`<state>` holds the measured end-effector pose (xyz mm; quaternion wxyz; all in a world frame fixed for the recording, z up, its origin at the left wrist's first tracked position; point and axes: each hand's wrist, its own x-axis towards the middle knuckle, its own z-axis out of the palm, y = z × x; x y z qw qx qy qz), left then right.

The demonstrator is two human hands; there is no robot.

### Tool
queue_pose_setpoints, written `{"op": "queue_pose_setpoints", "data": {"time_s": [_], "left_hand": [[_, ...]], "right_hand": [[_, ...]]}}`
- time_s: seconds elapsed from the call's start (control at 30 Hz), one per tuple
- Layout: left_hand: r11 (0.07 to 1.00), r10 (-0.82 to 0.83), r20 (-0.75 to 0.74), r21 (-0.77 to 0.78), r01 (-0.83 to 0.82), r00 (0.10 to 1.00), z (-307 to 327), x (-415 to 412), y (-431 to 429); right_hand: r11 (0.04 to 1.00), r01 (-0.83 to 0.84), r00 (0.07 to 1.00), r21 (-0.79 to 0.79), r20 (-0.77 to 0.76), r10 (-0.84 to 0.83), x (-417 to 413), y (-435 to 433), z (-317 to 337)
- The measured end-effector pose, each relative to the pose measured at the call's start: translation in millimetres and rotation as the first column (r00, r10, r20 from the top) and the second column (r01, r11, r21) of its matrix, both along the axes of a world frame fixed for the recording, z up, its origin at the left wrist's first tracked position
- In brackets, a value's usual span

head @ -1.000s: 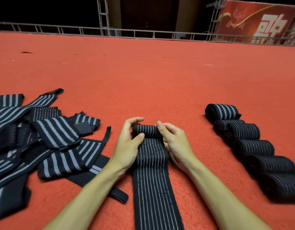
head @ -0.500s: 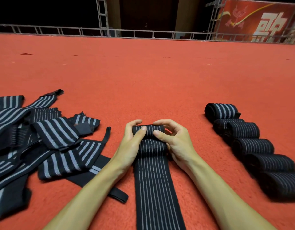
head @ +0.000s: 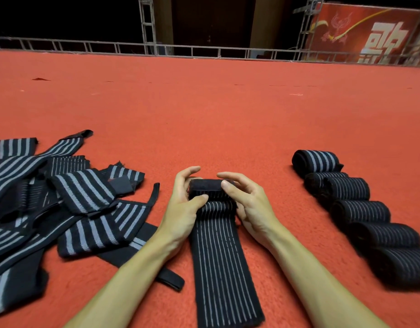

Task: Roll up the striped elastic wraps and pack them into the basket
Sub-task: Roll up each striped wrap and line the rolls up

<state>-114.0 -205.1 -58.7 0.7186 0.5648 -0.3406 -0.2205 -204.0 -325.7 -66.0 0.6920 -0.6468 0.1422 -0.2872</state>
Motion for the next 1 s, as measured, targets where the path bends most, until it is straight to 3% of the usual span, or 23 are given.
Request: {"op": "queue_pose_setpoints", "data": {"time_s": [0.23,0.5,0.77,1.0], "left_hand": [[1.000,-0.028,0.053,0.002,0.028,0.998,-1,2,1],[0.994,-0.068,-0.094,0.077,0.076,0.993,-3,2,0],[0.994,0.015,-0.077,0.110,-0.006,0.997,-3,1,-4],[0.996,0.014,-0.090,0.091,-0.006,0.996,-5,1,-3]], "right_hand": [[0.997,-0.007,1.000,0.072,-0.011,0.008,2,4,0],[0.992,-0.043,0.996,0.121,0.089,0.032,-5,-1,3],[0.980,-0.128,0.977,0.154,0.191,0.098,-6,-4,1],[0.976,-0.136,0.983,0.168,0.144,0.112,-8,-5,4]]}}
